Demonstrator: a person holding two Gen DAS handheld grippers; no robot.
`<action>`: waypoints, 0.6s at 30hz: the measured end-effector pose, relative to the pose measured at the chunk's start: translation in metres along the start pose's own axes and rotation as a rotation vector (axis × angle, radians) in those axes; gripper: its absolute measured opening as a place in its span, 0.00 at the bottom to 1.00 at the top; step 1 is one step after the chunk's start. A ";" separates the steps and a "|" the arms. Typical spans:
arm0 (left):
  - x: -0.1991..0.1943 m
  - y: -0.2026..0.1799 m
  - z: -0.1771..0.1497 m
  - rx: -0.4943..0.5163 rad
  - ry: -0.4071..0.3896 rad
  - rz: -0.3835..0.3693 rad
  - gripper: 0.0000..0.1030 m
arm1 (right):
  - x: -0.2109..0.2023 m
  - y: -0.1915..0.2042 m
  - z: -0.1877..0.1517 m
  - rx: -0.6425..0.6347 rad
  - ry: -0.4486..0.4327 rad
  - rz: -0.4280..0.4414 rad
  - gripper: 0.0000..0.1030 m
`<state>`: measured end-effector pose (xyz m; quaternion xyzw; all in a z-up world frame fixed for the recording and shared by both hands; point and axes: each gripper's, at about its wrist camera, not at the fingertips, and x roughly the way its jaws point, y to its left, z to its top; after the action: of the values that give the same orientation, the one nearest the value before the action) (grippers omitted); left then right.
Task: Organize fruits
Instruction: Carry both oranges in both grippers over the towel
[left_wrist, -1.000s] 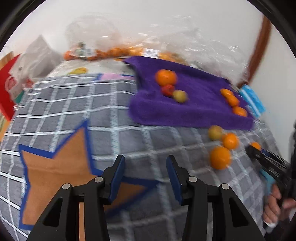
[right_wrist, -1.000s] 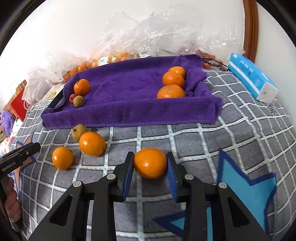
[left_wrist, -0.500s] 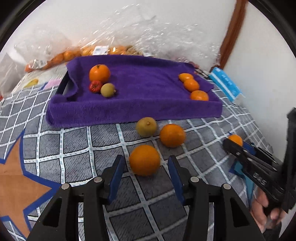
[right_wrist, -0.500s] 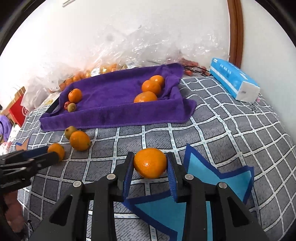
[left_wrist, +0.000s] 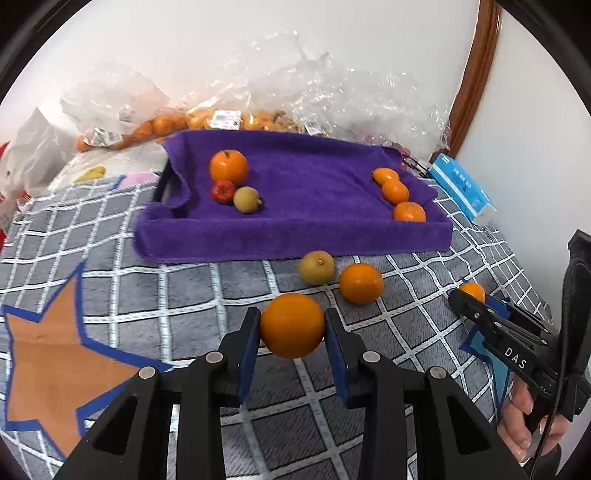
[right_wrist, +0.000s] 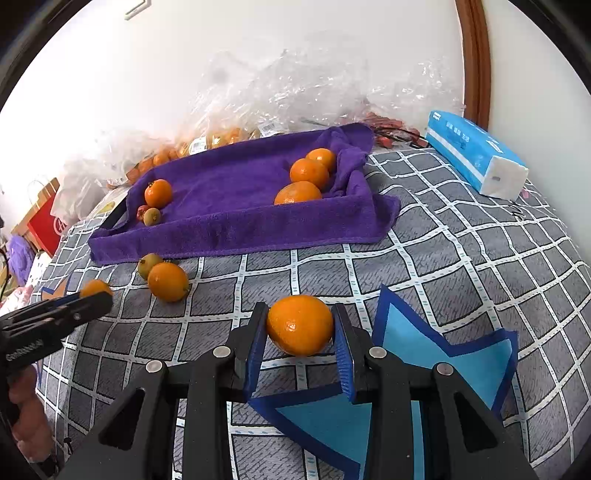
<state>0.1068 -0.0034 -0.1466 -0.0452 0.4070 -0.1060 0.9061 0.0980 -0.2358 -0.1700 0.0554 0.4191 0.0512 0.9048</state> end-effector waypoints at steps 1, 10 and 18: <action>-0.003 0.001 0.000 -0.001 -0.005 0.005 0.32 | 0.000 0.000 0.000 -0.001 -0.001 -0.003 0.33; -0.025 0.022 0.006 -0.079 -0.023 0.002 0.32 | -0.010 0.005 -0.001 -0.021 -0.038 -0.026 0.33; -0.040 0.038 0.011 -0.114 -0.047 0.012 0.32 | -0.026 0.020 0.001 -0.034 -0.037 0.005 0.33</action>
<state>0.0957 0.0422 -0.1165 -0.0967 0.3910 -0.0759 0.9121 0.0809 -0.2192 -0.1472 0.0420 0.4010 0.0596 0.9131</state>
